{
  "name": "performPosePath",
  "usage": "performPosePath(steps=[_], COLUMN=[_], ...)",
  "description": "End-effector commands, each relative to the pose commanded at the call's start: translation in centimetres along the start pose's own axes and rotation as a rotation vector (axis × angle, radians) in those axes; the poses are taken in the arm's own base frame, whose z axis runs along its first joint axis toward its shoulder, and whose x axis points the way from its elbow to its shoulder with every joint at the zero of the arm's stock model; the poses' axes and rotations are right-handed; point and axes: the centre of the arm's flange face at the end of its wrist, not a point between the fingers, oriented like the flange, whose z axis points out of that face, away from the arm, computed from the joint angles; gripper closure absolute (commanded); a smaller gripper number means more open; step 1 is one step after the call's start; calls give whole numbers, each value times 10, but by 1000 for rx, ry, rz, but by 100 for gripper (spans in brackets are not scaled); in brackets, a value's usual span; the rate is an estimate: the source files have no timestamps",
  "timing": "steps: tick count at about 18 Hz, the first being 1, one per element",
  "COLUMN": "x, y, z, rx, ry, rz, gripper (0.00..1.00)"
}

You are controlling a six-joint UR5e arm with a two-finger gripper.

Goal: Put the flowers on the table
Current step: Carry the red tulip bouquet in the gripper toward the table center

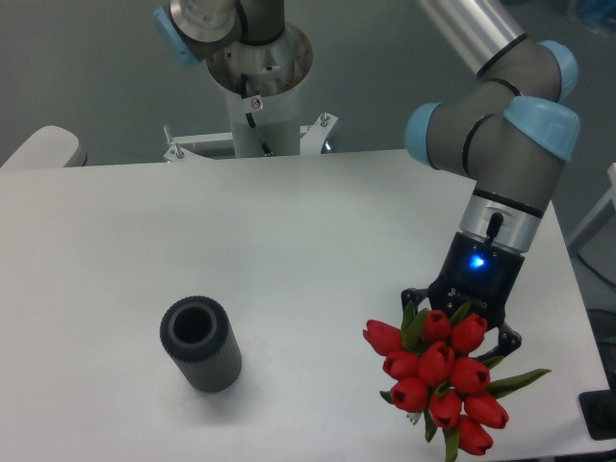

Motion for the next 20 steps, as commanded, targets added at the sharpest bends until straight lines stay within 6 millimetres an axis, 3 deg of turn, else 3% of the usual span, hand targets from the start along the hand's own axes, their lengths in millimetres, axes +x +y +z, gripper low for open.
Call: performPosePath(steps=[14,20], x=[26,52], y=[-28,-36], z=[-34,-13], rx=[-153,-332], ry=[-94,-143], rz=[24,59], gripper=[68,68])
